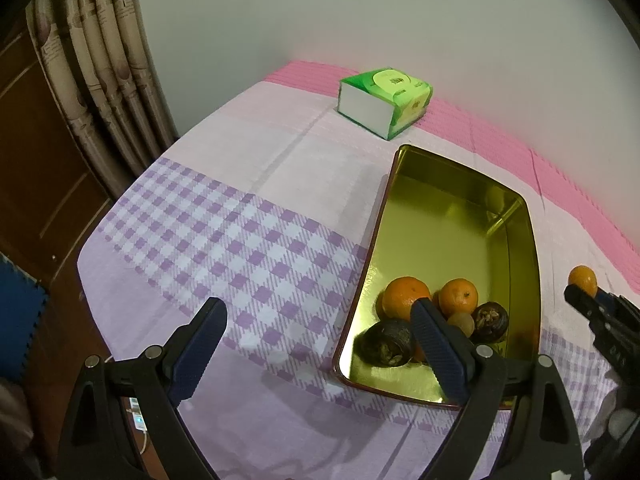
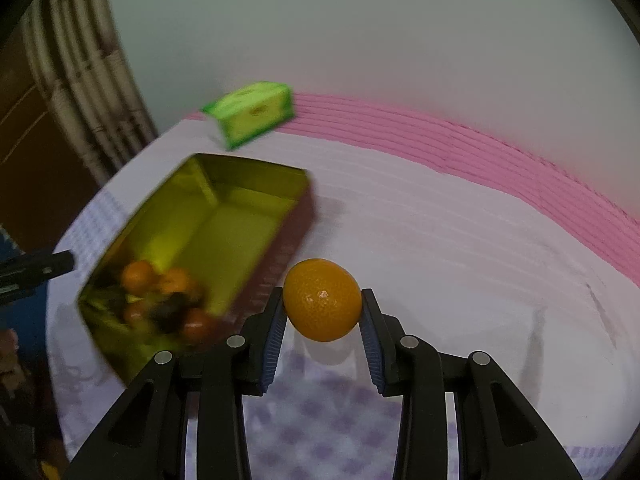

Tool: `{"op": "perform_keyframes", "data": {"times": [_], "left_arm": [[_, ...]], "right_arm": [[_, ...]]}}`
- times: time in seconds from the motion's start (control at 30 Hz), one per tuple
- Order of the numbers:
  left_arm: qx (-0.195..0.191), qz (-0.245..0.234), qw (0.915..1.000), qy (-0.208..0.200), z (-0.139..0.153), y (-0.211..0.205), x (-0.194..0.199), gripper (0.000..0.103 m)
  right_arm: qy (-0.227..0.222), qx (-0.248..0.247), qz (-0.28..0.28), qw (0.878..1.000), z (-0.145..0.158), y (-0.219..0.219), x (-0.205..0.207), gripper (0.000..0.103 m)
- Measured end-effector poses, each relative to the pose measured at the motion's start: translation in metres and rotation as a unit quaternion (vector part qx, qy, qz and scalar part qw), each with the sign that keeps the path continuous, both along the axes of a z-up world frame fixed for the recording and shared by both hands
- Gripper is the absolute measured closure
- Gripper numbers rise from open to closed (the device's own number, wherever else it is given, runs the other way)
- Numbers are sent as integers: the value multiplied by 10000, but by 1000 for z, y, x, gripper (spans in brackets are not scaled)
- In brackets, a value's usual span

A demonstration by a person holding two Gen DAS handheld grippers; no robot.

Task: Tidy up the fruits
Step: 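Carry the mandarin with the right gripper into the tin tray, then open the right gripper to release the mandarin in the tray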

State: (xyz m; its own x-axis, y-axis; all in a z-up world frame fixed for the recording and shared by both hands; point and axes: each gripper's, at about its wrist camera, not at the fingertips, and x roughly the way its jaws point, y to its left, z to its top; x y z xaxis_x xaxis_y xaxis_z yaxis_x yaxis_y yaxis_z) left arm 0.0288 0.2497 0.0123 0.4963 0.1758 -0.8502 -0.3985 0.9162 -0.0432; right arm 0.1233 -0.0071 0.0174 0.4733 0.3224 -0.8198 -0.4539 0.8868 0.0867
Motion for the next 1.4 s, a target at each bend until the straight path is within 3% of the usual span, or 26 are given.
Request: {"op": "perform_keyframes", "data": {"times": [0.3,0.6,1.07,1.4], "left_arm": [[-45,-74,10000,-43,8,-5,-8,12],[-63,-257,9997,-10,16,1,-26,12],[58,-503,9987,66,13,-8,-28,12],[101,-552,9983,159,7,-13,-27,12]], "right_arm": [[122,111,729,9972,0,56,-35,66],[326,50,1091,9935,-17,83,-50,66],[278,-357,1113,9928,-32,97,-52,66],[378,-264,978,9941,-37,94,-49,64]]}}
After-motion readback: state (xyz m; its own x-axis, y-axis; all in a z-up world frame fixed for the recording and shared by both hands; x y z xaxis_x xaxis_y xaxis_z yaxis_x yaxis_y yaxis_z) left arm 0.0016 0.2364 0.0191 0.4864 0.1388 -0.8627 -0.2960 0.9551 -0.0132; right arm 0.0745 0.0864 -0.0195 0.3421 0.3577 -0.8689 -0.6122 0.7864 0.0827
